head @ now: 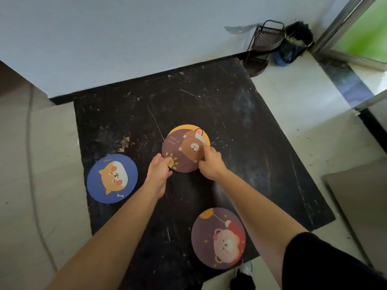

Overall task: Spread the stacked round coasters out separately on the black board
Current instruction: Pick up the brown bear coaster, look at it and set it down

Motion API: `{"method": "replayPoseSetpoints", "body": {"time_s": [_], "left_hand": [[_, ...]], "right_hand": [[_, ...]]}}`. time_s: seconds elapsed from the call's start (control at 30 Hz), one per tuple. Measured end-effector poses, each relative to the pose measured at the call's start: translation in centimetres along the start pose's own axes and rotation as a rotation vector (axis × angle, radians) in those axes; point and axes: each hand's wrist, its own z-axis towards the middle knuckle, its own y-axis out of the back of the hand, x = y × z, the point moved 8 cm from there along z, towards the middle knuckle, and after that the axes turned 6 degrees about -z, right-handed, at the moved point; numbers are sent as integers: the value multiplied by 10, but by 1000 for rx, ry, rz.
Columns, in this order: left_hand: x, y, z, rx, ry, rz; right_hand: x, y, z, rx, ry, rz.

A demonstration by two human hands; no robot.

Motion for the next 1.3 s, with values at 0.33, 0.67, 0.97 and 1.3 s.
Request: {"method": "replayPoseSetpoints", "body": {"time_s": [0.33, 0.67, 0.97, 1.3], "left_hand": [[-20, 18, 1, -123, -100, 311], [-134, -89, -87, 108, -557, 497], [-157, -233, -168, 190, -620, 450], [-66, -413, -235, 168, -559, 414]], "right_hand": [[-8, -14, -7, 21, -197, 279], [-22, 96, -61, -153, -219, 759], [-103, 230, -121, -260, -78, 840], [-269, 393, -167, -249, 103, 783]]}}
